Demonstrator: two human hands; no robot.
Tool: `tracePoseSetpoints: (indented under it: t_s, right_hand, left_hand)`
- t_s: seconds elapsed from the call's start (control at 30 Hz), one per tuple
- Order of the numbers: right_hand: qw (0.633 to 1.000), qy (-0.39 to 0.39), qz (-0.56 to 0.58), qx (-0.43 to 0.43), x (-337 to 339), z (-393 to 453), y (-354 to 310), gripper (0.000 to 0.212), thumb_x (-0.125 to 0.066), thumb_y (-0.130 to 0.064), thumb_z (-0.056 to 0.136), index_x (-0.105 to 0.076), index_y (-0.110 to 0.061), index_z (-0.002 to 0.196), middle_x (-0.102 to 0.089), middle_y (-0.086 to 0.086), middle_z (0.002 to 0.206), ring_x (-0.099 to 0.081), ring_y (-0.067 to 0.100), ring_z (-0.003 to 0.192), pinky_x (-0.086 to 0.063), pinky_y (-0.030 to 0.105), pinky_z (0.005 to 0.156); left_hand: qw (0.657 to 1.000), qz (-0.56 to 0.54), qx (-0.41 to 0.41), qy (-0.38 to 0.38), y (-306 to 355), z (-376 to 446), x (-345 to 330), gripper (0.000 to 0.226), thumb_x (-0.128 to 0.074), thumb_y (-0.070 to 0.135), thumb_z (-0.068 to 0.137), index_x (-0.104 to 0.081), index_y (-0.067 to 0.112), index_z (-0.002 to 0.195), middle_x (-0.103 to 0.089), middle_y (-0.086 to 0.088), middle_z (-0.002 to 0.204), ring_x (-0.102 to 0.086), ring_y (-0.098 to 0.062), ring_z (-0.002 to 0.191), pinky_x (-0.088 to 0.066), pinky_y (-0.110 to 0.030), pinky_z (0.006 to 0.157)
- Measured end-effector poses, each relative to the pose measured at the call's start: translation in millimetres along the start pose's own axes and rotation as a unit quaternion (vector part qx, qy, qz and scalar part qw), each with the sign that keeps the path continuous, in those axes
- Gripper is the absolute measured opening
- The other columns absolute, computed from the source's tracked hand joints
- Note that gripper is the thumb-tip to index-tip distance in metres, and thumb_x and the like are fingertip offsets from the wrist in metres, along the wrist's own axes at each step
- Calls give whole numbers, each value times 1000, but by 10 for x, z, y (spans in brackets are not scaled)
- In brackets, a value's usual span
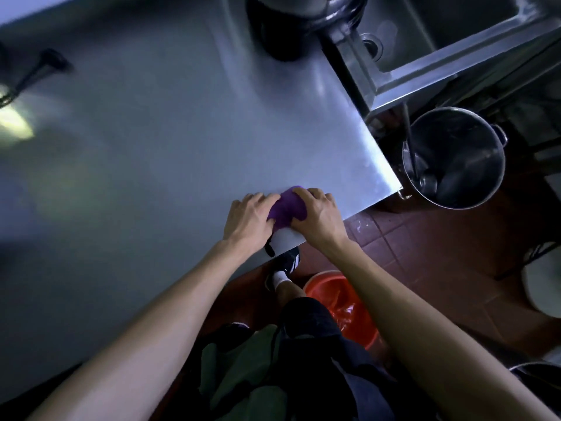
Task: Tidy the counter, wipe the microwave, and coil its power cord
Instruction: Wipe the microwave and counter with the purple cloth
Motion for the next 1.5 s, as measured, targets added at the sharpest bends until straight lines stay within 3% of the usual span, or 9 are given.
tracePoseSetpoints:
  t_s: [0.2,0.37,0.87,1.07,1.33,1.5]
  right_hand:
    - [996,-30,-6,86,-407,-372,-922,67,-70,-25,76,-51,-23,140,-59,12,130,-53,36,114,-42,36,98]
    - [981,-30,-32,188,-753,-882,-1860,66,-72,-19,77,-53,-15,140,-60,16,129,-56,38,111,-42,38,95]
    - [907,-65,-77,408,-1813,-2319,-4028,69,-73,-23,77,-50,-15,142,-58,12,134,-54,37,114,-43,40,98]
    - [879,-62,-71,467,-2108,-2440,-4767,67,-74,-27,80,-50,-20,142,-57,8,134,-53,33,115,-47,40,94]
    - [865,-52,-35,498,-2439,-2117,-5740,65,-75,-27,80,-51,-22,141,-57,6,136,-53,30,116,-48,41,95]
    - [862,-35,3,506,-2537,-1851,-6423,63,-75,-22,80,-54,-20,139,-57,6,134,-53,29,116,-43,35,96]
  left_hand:
    - [991,-53,59,111,-715,-971,326,51,-68,12,85,-60,24,135,-64,-4,110,-57,-31,105,-47,-46,89]
    - [969,-76,122,199,-1295,-1995,585,54,-70,9,82,-62,23,134,-64,-5,104,-58,-31,101,-49,-47,86]
    - [889,-80,252,373,-2472,-4690,1188,50,-76,10,77,-66,18,125,-68,-3,104,-62,-29,96,-51,-43,83]
    - [856,-77,298,416,-3006,-5202,1440,47,-78,14,77,-68,19,123,-69,0,104,-62,-23,92,-52,-39,80]
    - [847,-73,319,420,-3903,-5362,1960,41,-75,17,82,-70,20,122,-68,2,103,-61,-20,94,-50,-35,81]
    - [850,-70,317,415,-4516,-5330,2424,41,-74,20,83,-69,22,123,-66,5,105,-62,-20,94,-49,-33,81]
Point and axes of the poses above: each hand's wrist, its own z-axis towards the middle knuckle, its own x-axis out of the back of the hand, y = z × x, the point moved 6 cm from there along z, towards the middle knuckle
